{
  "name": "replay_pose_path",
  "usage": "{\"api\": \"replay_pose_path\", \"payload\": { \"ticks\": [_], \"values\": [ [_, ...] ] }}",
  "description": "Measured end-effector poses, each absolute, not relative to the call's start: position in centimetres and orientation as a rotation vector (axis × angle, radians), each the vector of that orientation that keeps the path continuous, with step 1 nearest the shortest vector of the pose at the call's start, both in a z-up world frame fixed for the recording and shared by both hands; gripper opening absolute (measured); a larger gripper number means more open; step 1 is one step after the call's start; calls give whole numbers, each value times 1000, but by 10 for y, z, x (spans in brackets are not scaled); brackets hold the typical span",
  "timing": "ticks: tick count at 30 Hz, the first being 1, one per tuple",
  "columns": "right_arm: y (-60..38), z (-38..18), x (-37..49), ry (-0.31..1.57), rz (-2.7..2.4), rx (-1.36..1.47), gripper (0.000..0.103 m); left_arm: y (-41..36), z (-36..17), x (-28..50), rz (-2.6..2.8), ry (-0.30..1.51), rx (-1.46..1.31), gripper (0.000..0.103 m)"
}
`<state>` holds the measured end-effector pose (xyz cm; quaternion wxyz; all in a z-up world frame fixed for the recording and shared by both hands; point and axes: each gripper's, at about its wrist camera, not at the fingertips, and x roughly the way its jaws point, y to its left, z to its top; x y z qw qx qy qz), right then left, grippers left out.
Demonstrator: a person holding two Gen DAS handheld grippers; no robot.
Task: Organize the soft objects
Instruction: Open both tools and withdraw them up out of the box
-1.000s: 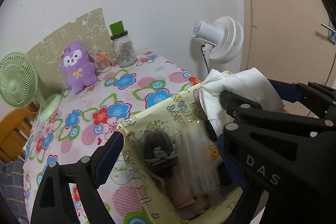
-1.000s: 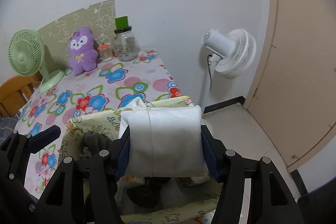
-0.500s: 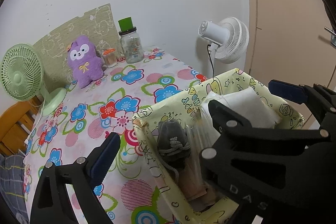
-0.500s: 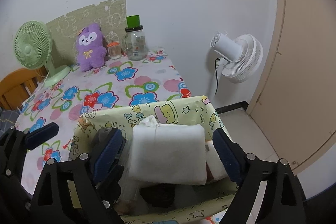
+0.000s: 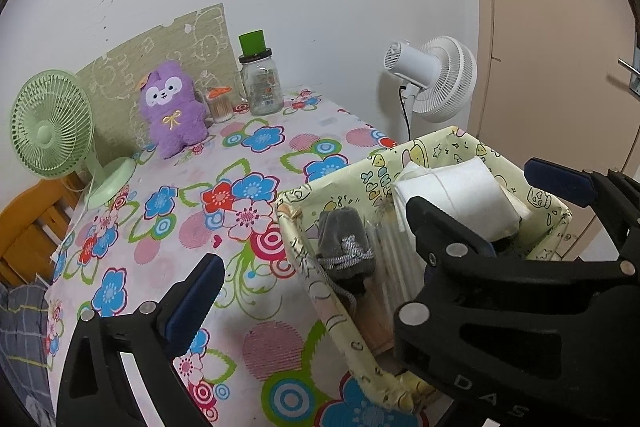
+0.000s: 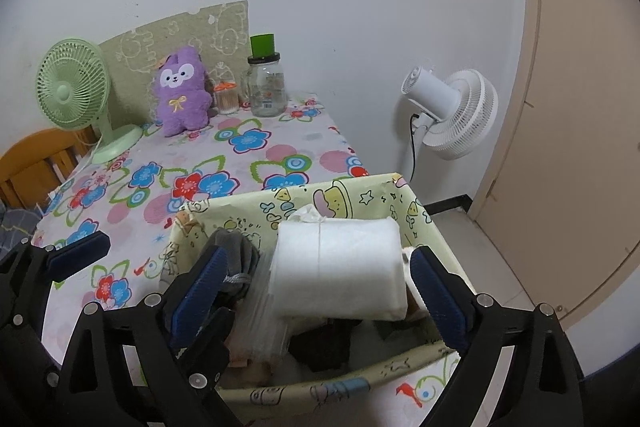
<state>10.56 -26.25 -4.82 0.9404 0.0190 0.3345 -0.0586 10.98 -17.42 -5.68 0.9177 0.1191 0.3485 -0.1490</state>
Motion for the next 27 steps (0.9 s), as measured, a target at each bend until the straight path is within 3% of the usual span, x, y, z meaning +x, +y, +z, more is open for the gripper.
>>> {"api": "replay_pose_path", "payload": {
  "ticks": [27],
  "values": [
    [-208, -35, 70, 656, -101, 15, 96, -99, -47, 80, -230, 698, 144, 103]
  ]
}}
